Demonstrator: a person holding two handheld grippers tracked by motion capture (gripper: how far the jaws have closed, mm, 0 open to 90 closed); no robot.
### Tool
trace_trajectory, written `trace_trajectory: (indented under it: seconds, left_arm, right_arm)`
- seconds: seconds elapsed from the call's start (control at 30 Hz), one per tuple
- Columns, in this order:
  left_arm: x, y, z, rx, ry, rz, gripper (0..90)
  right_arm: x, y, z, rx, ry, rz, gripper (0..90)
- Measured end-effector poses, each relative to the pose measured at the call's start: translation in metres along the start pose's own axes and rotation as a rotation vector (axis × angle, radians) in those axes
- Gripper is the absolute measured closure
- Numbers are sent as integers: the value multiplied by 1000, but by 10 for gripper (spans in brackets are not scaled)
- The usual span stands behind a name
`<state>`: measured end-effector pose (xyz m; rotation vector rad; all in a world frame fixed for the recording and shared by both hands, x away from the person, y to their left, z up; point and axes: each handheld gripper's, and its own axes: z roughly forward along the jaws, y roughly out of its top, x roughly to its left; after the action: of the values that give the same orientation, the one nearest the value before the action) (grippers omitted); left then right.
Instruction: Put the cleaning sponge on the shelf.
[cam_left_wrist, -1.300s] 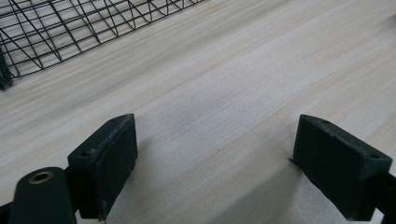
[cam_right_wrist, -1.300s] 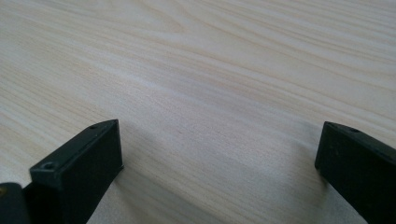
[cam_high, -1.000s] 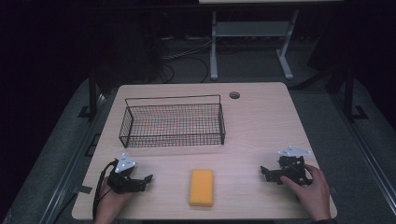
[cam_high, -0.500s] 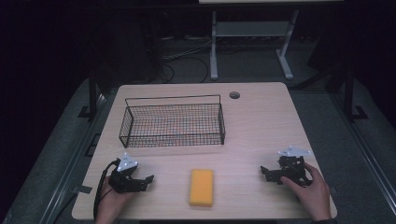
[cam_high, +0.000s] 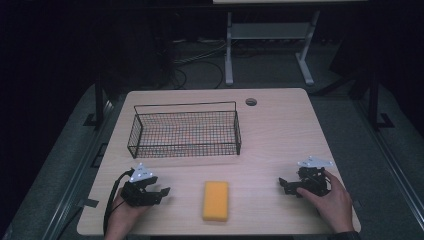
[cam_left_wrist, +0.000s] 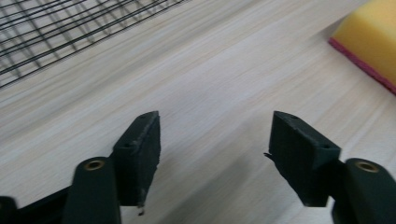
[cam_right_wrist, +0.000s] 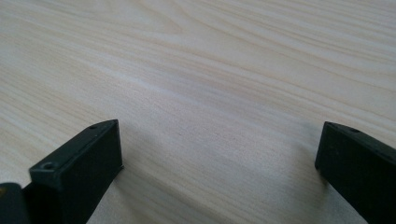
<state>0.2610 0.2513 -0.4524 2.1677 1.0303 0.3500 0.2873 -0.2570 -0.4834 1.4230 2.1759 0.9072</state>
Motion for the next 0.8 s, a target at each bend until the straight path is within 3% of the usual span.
trace_trajectory:
  seconds: [0.8]
  left_arm:
    - [-24,23,9,43,-110,40,709]
  right_arm:
    - [0,0,0,-3,-1,0,0]
